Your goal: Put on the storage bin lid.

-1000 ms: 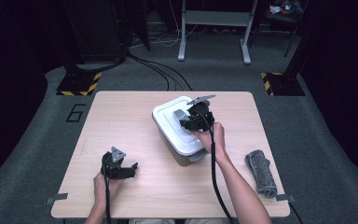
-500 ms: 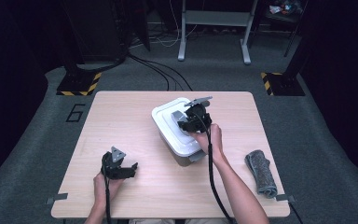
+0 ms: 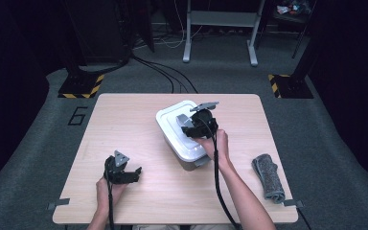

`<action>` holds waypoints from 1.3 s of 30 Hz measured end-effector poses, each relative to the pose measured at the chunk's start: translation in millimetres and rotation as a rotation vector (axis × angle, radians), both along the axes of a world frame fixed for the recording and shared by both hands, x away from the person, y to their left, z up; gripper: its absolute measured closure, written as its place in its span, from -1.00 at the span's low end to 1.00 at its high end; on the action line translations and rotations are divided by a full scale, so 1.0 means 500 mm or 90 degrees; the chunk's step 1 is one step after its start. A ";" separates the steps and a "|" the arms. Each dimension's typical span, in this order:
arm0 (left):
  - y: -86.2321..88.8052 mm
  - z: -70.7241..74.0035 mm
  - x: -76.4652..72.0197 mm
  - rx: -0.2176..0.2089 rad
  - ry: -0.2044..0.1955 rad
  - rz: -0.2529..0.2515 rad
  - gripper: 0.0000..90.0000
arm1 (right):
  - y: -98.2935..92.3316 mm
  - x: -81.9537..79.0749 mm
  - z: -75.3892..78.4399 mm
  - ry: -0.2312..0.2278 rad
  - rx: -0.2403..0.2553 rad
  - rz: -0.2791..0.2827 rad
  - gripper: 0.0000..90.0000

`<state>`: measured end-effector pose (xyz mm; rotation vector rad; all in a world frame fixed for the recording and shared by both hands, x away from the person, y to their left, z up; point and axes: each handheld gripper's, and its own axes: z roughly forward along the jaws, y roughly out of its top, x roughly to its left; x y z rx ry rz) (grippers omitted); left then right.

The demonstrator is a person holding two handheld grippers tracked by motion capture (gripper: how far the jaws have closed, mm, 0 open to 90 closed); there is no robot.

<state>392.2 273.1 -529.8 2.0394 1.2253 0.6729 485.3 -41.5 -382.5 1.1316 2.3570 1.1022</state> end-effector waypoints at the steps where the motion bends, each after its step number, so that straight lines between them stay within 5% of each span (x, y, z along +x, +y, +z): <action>1: 0.000 0.000 0.000 0.000 0.000 0.000 -0.74 | -0.002 -0.002 0.003 -0.003 0.005 -0.003 -0.12; 7: 0.000 0.000 0.000 0.000 0.000 0.000 -0.74 | -0.026 -0.009 0.024 -0.049 0.012 -0.022 -0.65; 17: 0.000 0.001 0.000 0.004 0.000 -0.001 -0.74 | -0.123 0.003 0.037 -0.107 0.044 -0.121 -0.88; 28: 0.000 0.000 0.000 0.003 -0.001 -0.001 -0.74 | -0.241 0.043 -0.038 -0.071 0.053 -0.236 -0.86; 39: 0.000 0.000 0.000 0.004 -0.003 -0.001 -0.74 | -0.288 0.068 -0.126 -0.021 0.049 -0.303 -0.85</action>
